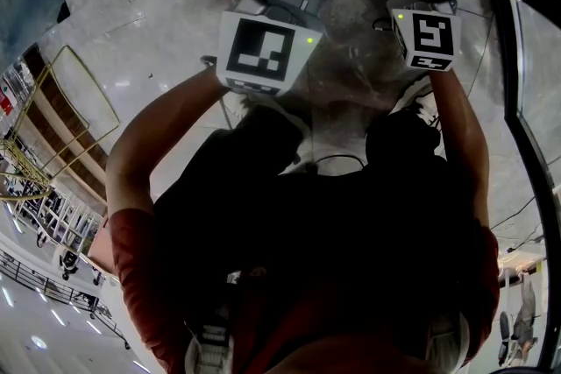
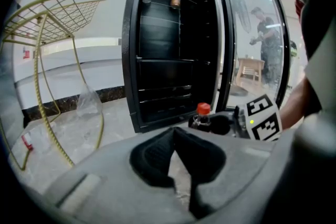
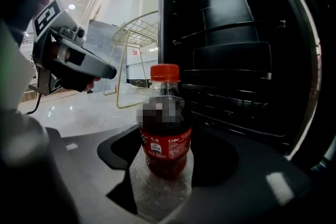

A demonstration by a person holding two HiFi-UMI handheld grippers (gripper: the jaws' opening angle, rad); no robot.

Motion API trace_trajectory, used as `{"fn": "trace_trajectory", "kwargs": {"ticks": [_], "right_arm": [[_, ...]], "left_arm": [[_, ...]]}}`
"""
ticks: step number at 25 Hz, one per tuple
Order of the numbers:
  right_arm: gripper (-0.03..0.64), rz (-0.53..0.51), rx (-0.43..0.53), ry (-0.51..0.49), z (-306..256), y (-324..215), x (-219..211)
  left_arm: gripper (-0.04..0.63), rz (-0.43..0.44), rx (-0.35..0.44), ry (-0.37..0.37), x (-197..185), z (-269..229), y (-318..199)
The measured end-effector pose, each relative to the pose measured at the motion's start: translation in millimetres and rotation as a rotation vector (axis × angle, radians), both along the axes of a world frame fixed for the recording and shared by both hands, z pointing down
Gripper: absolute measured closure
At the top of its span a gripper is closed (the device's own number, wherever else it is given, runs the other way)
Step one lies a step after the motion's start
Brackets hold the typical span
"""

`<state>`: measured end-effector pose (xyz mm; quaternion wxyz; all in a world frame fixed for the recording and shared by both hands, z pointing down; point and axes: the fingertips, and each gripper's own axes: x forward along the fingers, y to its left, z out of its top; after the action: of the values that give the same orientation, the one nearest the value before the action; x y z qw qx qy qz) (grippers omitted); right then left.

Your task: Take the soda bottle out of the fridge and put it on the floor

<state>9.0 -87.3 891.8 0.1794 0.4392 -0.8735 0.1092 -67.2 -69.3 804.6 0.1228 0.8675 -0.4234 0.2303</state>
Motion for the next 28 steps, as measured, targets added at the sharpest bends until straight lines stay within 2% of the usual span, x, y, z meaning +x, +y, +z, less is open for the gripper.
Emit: {"fn": "trace_trajectory", "kwargs": {"ticks": [23, 28], "right_arm": [[0.316, -0.039, -0.010, -0.059, -1.8, 1.2, -2.0], [0.221, -0.051, 0.001, -0.070, -5.2, 2.9, -4.6]], "left_arm": [[0.595, 0.005, -0.019, -0.008, 1.7, 6.3, 4.9], [0.597, 0.005, -0.013, -0.002, 2.4, 5.2, 4.5]]}}
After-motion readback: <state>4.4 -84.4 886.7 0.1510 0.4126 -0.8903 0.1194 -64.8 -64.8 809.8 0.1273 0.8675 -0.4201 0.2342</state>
